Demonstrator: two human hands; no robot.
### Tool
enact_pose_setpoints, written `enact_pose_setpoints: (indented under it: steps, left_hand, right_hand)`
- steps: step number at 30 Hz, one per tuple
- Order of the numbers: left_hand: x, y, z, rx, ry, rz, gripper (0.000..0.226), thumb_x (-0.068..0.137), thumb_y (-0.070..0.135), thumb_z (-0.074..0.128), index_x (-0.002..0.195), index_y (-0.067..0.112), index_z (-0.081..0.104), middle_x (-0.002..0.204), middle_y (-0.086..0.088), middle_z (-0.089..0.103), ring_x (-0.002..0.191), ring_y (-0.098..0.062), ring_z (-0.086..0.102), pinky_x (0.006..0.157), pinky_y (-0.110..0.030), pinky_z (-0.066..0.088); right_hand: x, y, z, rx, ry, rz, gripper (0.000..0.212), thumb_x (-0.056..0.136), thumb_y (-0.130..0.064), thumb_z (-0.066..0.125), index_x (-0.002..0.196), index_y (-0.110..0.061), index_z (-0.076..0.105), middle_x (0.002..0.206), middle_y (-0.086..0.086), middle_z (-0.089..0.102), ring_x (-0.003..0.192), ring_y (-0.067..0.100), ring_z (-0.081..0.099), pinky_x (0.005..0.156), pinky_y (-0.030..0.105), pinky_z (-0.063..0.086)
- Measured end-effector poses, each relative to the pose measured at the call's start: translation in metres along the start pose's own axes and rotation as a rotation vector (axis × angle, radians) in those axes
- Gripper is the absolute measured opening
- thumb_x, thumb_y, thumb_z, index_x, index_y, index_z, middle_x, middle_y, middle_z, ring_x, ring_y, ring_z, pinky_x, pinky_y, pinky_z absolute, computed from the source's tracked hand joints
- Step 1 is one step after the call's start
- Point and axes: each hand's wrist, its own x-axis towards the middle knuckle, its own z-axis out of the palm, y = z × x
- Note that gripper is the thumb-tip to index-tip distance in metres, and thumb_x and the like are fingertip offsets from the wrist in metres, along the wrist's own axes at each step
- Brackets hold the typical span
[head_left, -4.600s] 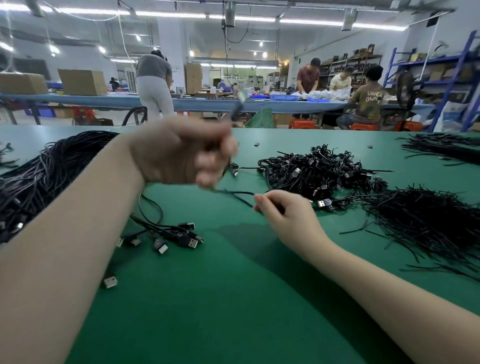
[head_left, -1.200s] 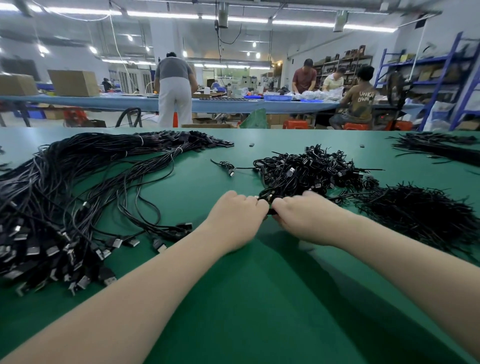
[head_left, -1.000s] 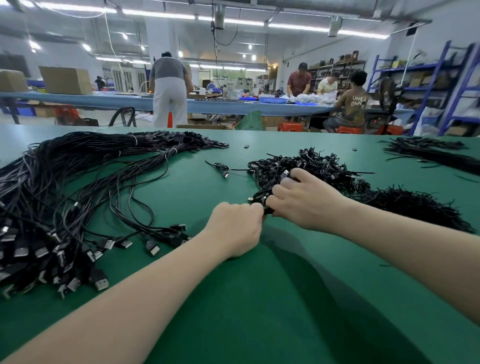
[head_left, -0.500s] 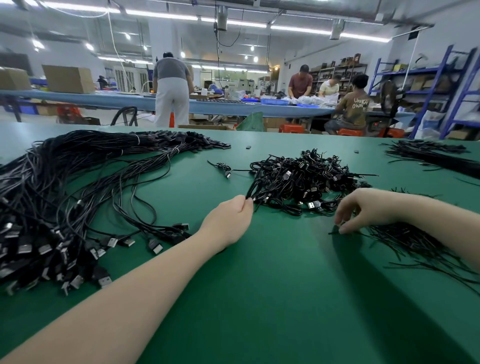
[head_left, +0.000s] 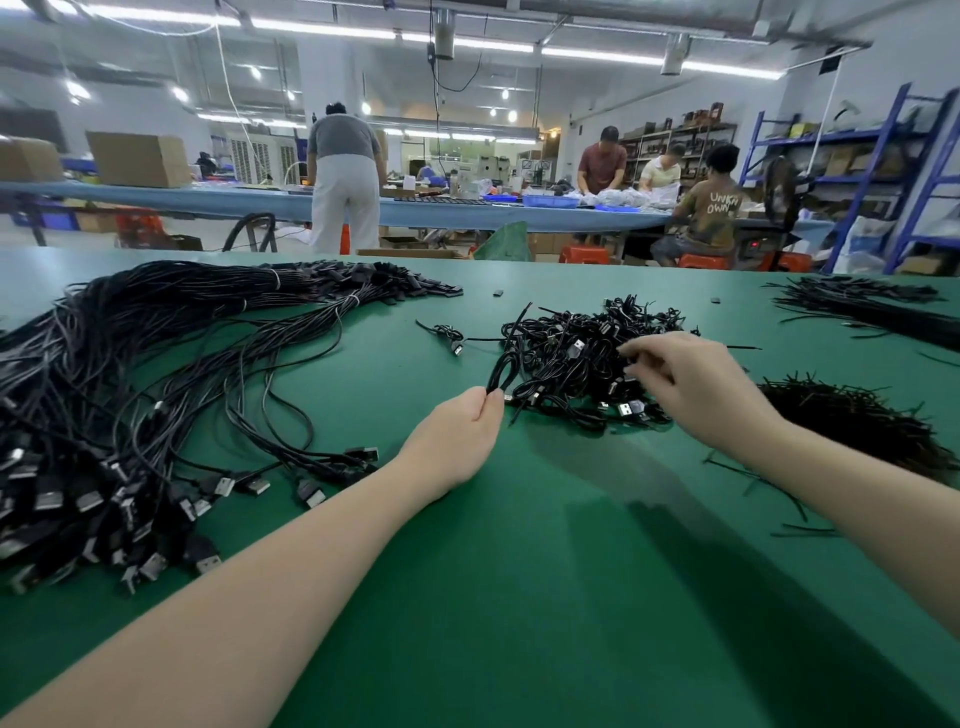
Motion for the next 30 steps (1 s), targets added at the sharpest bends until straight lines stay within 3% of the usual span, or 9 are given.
enact_pose_setpoints:
  steps: [4,9,12,17,22,27,30]
  left_hand:
    - [0.005,-0.006,-0.013,0.089,0.047,-0.060,0.040,0.100,0.040,0.031,0.068,0.016,0.034,0.067,0.001,0.047,0.060,-0.017,0.040,0.057,-0.032,0.032]
    - [0.004,-0.009,-0.015,0.342,0.147,-0.108,0.037,0.102,0.038,0.026,0.070,0.020,0.033,0.071,0.000,0.046,0.071,-0.028,0.049,0.065,-0.035,0.034]
    - [0.003,-0.003,-0.004,0.408,0.123,-0.032,0.036,0.103,0.037,0.026,0.071,0.021,0.027,0.076,-0.001,0.045,0.074,-0.030,0.046,0.066,-0.036,0.034]
    - [0.002,0.001,0.002,0.482,0.003,0.032,0.028,0.103,0.040,0.027,0.087,0.018,0.035,0.101,-0.014,0.060,0.088,-0.035,0.054,0.069,-0.038,0.038]
    - [-0.001,0.001,-0.001,0.488,-0.001,0.075,0.028,0.103,0.039,0.028,0.090,0.016,0.037,0.099,-0.013,0.061,0.088,-0.035,0.057,0.068,-0.038,0.041]
    - [-0.006,-0.001,0.004,0.680,0.086,0.141,0.028,0.101,0.035,0.030,0.108,0.014,0.047,0.099,-0.011,0.065,0.087,-0.036,0.062,0.062,-0.033,0.038]
    - [-0.009,0.002,0.004,0.822,0.158,0.190,0.029,0.100,0.040,0.030,0.101,0.019,0.050,0.093,-0.009,0.068,0.083,-0.035,0.064,0.059,-0.031,0.030]
  right_hand:
    - [0.011,-0.045,0.022,0.138,0.112,-0.031,0.018,0.092,-0.015,0.059,0.107,-0.015,0.069,0.088,-0.006,0.061,0.069,0.005,0.053,0.072,0.025,0.049]
    - [0.008,-0.081,0.057,0.442,0.222,0.073,0.005,0.086,-0.016,0.065,0.087,-0.021,0.066,0.075,-0.014,0.064,0.063,0.005,0.058,0.063,0.018,0.050]
    - [-0.003,-0.084,0.073,0.500,0.270,0.061,0.008,0.084,-0.013,0.068,0.085,-0.021,0.068,0.073,-0.017,0.064,0.067,0.003,0.059,0.063,0.011,0.047]
    - [-0.006,-0.081,0.074,0.574,0.328,0.038,0.013,0.082,-0.013,0.070,0.083,-0.025,0.067,0.073,-0.021,0.065,0.067,-0.002,0.061,0.065,0.007,0.046]
    - [-0.011,-0.085,0.071,0.541,0.251,-0.024,0.008,0.083,-0.014,0.069,0.084,-0.022,0.070,0.074,-0.021,0.065,0.068,0.000,0.062,0.065,0.011,0.047]
    - [-0.012,-0.094,0.056,0.301,0.163,-0.178,0.007,0.085,-0.021,0.067,0.088,-0.016,0.070,0.079,-0.007,0.068,0.070,0.013,0.063,0.068,0.033,0.052]
    - [0.003,-0.094,0.035,0.157,0.051,-0.198,0.007,0.083,-0.026,0.067,0.084,-0.019,0.069,0.078,-0.010,0.066,0.071,0.009,0.058,0.066,0.028,0.048]
